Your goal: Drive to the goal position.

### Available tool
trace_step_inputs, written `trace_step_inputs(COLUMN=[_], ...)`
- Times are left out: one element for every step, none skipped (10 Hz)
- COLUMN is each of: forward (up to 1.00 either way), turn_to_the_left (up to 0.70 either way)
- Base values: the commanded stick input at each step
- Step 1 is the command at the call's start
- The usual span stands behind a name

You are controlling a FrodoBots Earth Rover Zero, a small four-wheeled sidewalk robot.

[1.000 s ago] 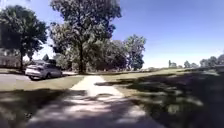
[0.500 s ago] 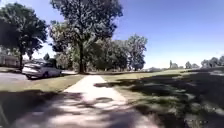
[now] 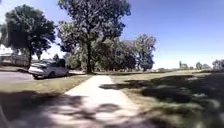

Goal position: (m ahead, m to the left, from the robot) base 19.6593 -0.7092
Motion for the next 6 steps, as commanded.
trace_step_inputs(forward=[0.85,0.85,0.85,0.85,0.85,0.85], turn_to_the_left=[0.0,0.0,0.0,0.0,0.0,0.0])
